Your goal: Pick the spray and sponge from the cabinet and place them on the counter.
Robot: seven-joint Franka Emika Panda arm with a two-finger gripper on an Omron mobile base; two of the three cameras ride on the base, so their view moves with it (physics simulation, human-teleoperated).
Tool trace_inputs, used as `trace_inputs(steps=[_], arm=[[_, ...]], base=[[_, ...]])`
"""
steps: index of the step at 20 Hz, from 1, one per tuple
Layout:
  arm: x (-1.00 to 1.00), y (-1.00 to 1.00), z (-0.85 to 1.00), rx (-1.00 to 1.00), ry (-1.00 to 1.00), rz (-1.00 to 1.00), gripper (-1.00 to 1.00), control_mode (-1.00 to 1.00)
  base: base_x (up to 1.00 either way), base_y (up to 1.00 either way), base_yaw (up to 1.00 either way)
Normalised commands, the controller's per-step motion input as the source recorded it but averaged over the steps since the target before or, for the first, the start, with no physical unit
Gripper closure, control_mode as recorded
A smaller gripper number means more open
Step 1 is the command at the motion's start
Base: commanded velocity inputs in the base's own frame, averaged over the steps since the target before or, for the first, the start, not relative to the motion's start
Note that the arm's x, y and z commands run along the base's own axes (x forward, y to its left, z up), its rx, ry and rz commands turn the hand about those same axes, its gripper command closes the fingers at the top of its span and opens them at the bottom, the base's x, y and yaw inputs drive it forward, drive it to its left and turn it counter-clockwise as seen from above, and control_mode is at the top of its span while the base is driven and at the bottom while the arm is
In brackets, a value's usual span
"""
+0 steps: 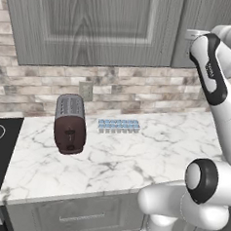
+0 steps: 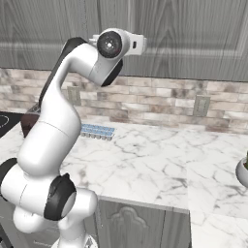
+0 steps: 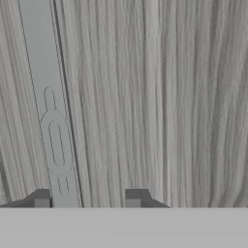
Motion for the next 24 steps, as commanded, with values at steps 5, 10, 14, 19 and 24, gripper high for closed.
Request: trace_inputs(steps=[5,10,14,19,24], arm=[[-0.42,-0.94,0.00,0.00,-0.01,0.00,1.00,-1.00],[-0.38,-0.94,0.00,0.00,-0.01,0.00,1.00,-1.00],[-0.31,-0.93,0.00,0.00,0.00,0.00,1.00,-1.00],[-0.31,-0.99,0.00,0.00,0.00,0.00,1.00,-1.00],[-0.33,-1.00,0.00,0.00,0.00,0.00,1.00,-1.00]], base=[[0.00,0.00,0.00],[0.00,0.00,0.00],[0.00,0.00,0.00],[0.00,0.00,0.00],[0.00,0.00,0.00]])
